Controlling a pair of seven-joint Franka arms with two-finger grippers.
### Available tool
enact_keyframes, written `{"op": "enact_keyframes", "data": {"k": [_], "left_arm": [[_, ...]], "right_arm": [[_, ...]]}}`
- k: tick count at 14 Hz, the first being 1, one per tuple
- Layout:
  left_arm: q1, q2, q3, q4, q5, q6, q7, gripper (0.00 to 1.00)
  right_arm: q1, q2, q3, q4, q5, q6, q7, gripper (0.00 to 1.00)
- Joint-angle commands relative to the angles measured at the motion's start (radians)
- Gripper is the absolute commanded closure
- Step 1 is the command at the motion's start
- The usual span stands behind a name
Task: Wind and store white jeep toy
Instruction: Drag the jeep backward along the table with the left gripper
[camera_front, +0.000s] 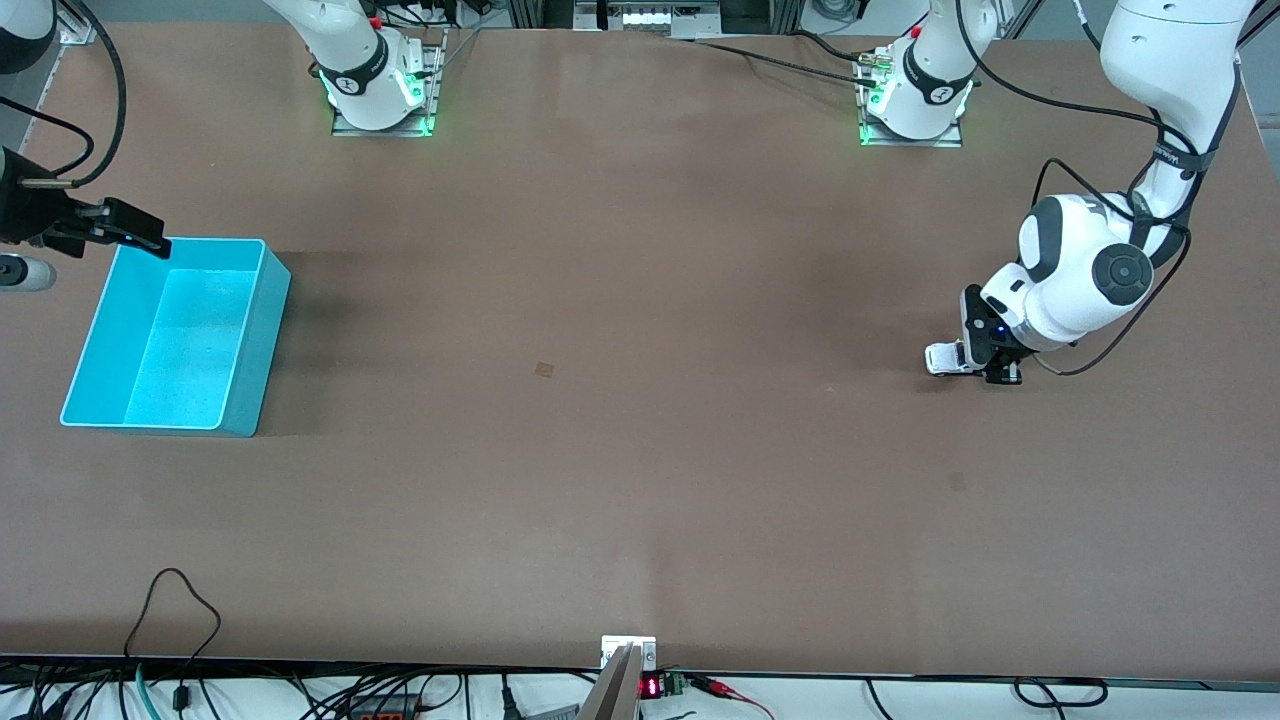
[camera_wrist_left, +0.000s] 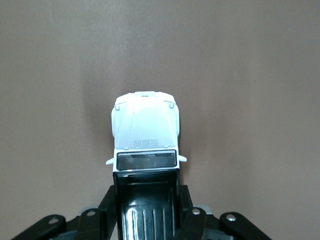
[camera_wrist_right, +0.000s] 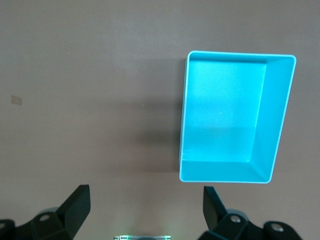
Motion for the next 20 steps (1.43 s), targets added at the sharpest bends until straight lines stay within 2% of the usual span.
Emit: {"op": "enact_keyframes", "data": {"k": [1,20], "left_arm": [[0.021,0.025,-0.006,-0.001,0.016,0.004,0.019,0.91],[0.208,0.091,-0.005,0.009,0.025,0.001,0.109,0.93]], "right_arm": [[0.0,-0.005,-0.003,0.001,0.003,-0.008,0.015,0.0],[-0.004,-0.002,-0.003,0.002,0.009,0.046,0.015,0.0]]}}
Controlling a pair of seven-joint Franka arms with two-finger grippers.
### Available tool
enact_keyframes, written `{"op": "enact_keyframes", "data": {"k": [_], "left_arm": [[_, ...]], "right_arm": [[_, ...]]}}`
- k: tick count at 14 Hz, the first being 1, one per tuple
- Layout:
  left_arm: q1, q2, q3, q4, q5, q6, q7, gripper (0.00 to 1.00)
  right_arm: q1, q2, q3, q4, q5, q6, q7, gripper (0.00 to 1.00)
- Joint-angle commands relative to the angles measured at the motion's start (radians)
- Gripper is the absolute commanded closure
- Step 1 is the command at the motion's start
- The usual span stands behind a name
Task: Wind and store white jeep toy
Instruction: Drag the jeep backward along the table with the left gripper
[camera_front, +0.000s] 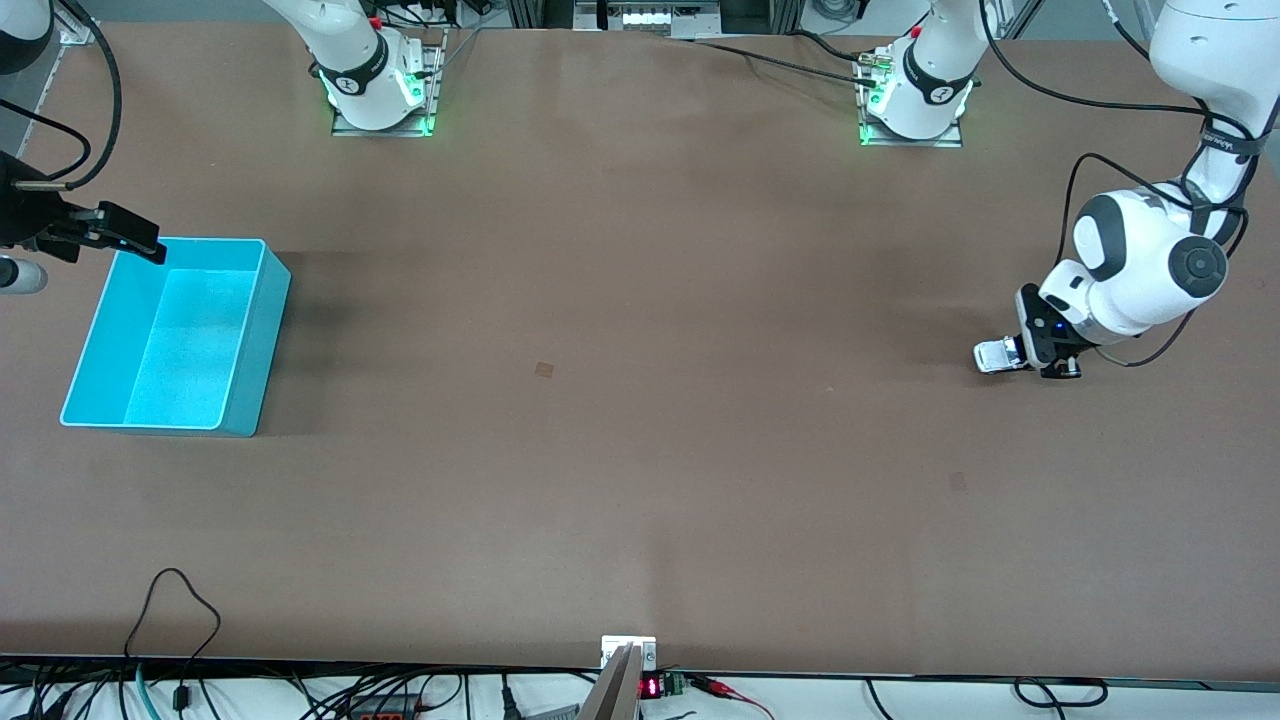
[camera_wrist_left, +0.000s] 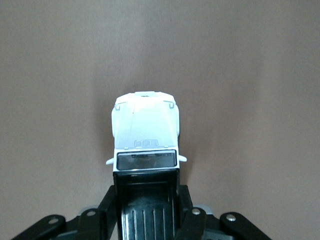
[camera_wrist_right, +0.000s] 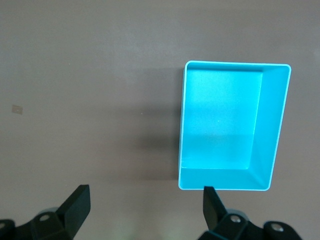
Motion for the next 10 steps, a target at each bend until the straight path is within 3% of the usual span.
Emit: {"op": "enact_keyframes", "data": {"k": [1,10], "left_arm": [[0.04,0.082,-0.004,0.001,0.025,0.001,0.037,0.93],[0.14,0.118,-0.004,0.053,0.027,0.004,0.187,0.93]], "right_arm": [[-0.005,-0.002,0.0,0.002,0.003,0.007,0.012,0.0],[0.001,-0.002,0.0,0.002,0.001,0.018,0.012,0.0]]}}
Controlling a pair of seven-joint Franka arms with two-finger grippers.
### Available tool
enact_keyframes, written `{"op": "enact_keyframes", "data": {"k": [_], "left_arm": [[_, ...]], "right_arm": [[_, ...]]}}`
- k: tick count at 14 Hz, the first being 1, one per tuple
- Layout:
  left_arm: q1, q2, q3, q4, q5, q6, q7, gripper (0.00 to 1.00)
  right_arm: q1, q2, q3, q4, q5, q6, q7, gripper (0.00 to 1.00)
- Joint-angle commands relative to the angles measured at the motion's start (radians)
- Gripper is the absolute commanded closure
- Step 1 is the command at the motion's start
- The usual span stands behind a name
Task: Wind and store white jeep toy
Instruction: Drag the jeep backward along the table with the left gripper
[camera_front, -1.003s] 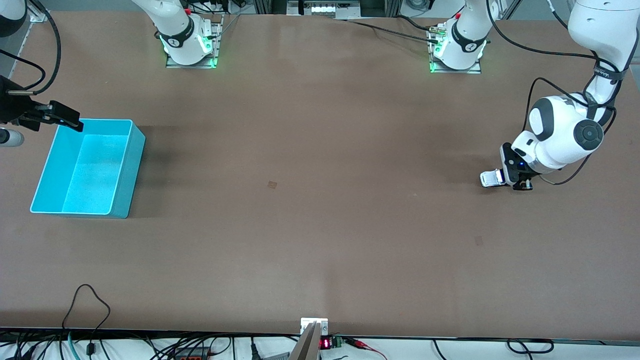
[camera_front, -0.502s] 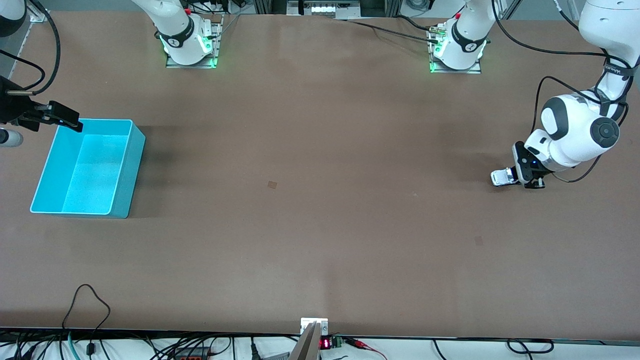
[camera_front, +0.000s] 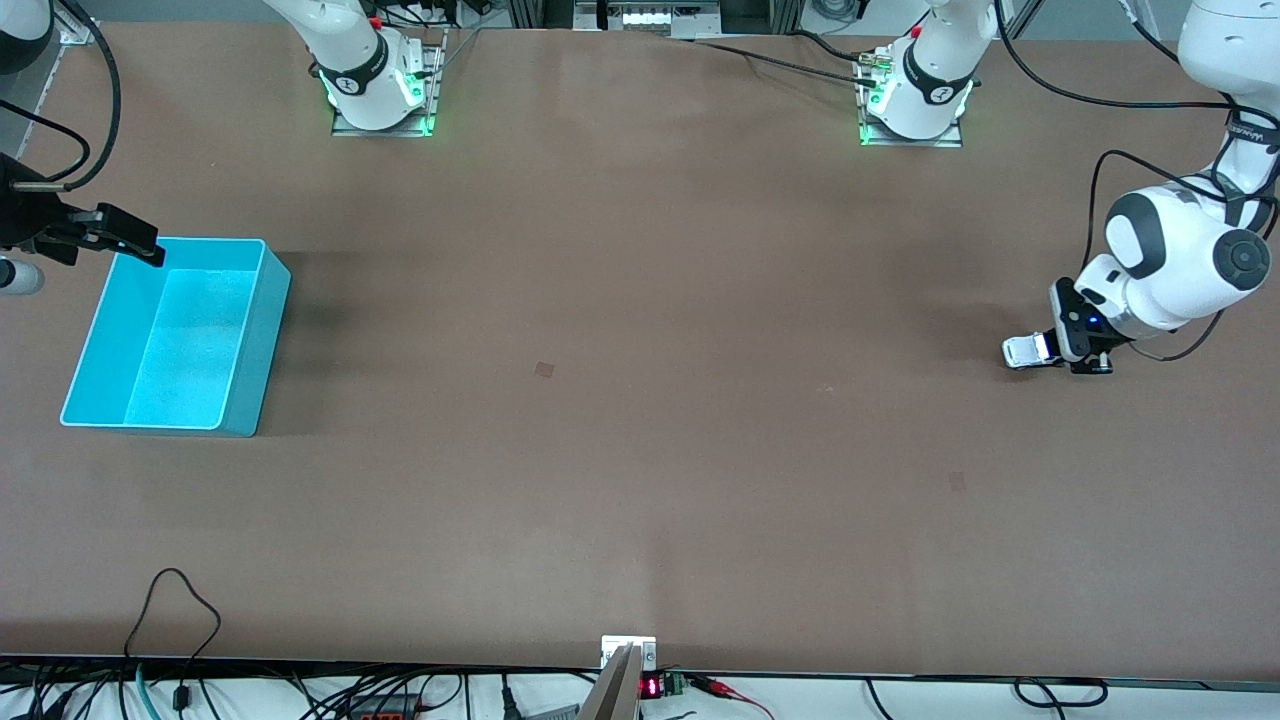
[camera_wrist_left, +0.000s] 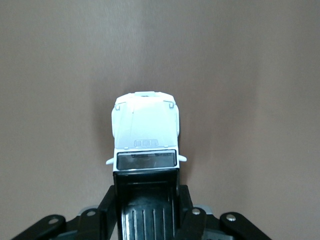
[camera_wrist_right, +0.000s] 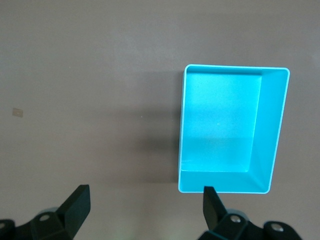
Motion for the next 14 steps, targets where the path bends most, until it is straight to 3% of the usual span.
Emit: {"op": "enact_keyframes", "data": {"k": [1,3,4,5,6,7,14], "left_arm": [[0.05,0.111,-0.003,0.033,0.027,0.006,0.066,0.92],[0.056,0.113,-0.003,0.033,0.027,0.006,0.072,0.91],[0.058,0.11,-0.005,0.033,0.027,0.006,0.072,0.87],[0.058,0.104,-0.005,0.033,0.027,0.004,0.069,0.75],[0.058,0.088,-0.007,0.035,0.027,0.001,0.069,0.43],[0.058,0.067,-0.017,0.035,0.025,-0.005,0.07,0.0],[0.053,-0.176,-0.135,0.035,0.017,-0.276,0.069,0.0]], "right_arm": [[0.001,-0.002,0.0,0.002,0.0,0.005,0.012,0.0],[0.001,-0.002,0.0,0.004,0.001,0.005,0.012,0.0],[0.001,-0.002,0.0,0.004,0.001,0.005,0.012,0.0],[0.001,-0.002,0.0,0.004,0.001,0.005,0.012,0.0],[0.002,-0.002,0.0,0.004,0.001,0.005,0.012,0.0],[0.001,-0.002,0.0,0.004,0.003,0.005,0.012,0.0],[-0.001,-0.002,0.0,0.004,0.006,0.005,0.012,0.0]]}}
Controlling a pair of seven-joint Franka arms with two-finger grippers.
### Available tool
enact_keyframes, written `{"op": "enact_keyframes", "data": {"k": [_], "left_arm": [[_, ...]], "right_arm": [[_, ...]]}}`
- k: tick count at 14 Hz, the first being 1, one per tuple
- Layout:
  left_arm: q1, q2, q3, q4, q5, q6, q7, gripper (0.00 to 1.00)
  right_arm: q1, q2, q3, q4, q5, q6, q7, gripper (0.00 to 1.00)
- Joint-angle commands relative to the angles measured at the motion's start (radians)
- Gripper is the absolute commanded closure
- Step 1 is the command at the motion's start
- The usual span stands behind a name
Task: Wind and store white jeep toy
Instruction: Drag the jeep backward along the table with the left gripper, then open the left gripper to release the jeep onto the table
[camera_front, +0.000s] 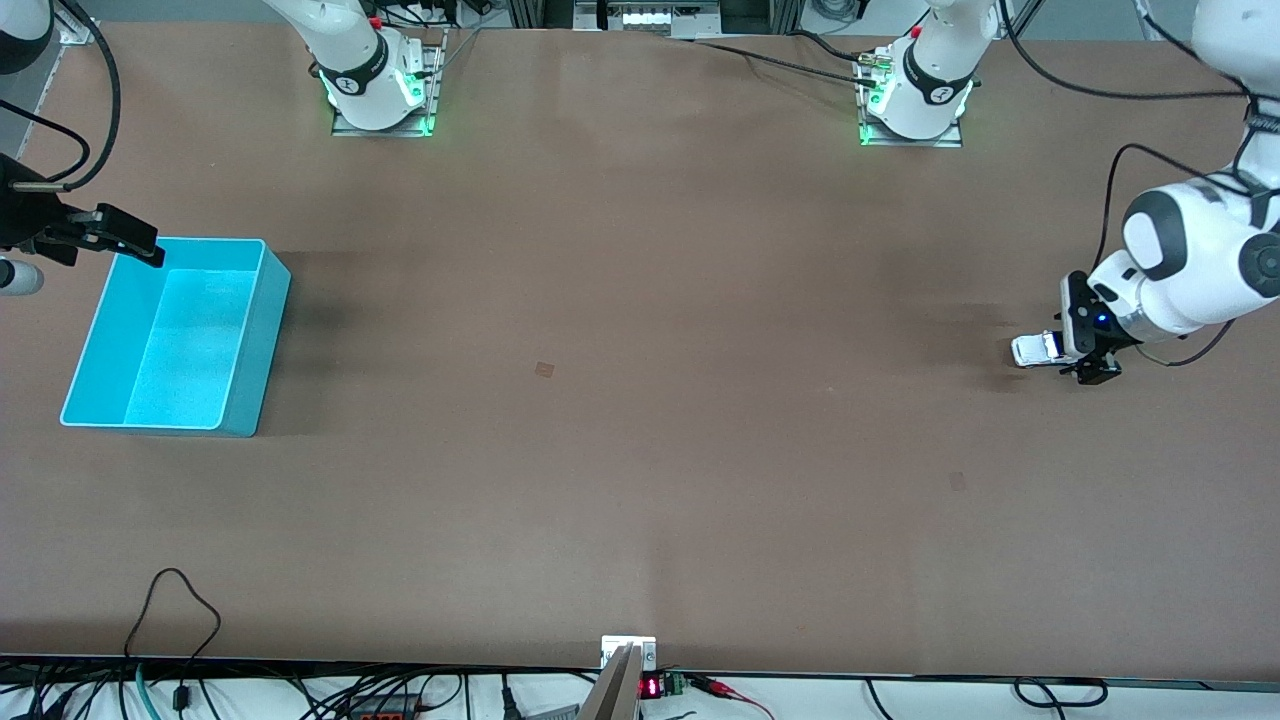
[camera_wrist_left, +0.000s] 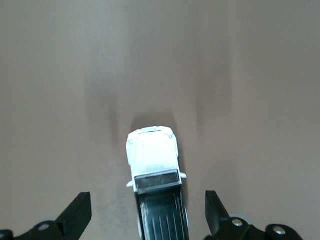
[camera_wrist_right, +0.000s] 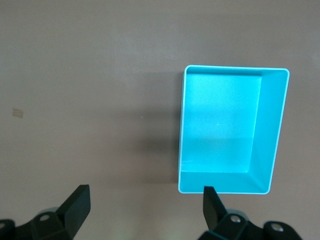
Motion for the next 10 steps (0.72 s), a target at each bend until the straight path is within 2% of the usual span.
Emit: {"op": "enact_keyframes", "data": {"k": [1,5,7,10], "left_arm": [[0.015,-0.084,-0.032,-0.018,0.016,-0.074,0.009,0.0],[0.013,-0.095,-0.064,0.013,0.008,-0.097,0.003,0.0],[-0.001,-0.09,-0.069,0.033,-0.049,-0.097,-0.003,0.0],[-0.073,-0.043,-0.069,0.1,-0.066,-0.097,-0.029,0.0]], "right_arm": [[-0.001,-0.002,0.0,0.002,0.006,0.003,0.012,0.0],[-0.001,-0.002,0.0,0.004,0.007,0.003,0.012,0.0],[-0.001,-0.002,0.0,0.002,0.007,0.003,0.012,0.0],[-0.001,-0.002,0.0,0.002,0.006,0.003,0.012,0.0]]}}
